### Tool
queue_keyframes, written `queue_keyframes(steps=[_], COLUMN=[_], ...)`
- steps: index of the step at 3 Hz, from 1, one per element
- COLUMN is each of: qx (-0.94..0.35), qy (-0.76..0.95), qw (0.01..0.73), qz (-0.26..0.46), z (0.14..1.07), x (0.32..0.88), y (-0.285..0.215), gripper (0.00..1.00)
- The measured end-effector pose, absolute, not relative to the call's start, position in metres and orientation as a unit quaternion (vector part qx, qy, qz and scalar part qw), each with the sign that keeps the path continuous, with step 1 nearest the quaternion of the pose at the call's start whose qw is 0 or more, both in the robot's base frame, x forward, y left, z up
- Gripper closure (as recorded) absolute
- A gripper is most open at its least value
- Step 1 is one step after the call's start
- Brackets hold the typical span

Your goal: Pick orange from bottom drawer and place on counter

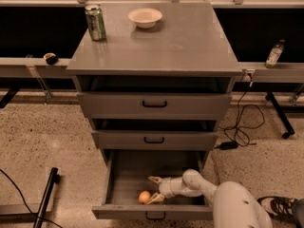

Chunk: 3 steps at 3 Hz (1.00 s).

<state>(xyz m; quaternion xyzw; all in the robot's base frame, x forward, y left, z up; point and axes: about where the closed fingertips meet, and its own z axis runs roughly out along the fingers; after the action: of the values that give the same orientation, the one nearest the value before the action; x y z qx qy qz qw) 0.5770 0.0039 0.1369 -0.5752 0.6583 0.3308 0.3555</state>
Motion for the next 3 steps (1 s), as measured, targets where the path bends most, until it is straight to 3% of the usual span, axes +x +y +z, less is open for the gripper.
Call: queue_keyframes(steps=[1,3], qx=[-0.577,-0.586], qy=[0.650,0.635], qw=[0.359,0.348], qz=[0.339,0.364], z=[0.136,0.126], x=[0.581,0.576], y=[0.014,0.034], gripper=[0.18,0.61])
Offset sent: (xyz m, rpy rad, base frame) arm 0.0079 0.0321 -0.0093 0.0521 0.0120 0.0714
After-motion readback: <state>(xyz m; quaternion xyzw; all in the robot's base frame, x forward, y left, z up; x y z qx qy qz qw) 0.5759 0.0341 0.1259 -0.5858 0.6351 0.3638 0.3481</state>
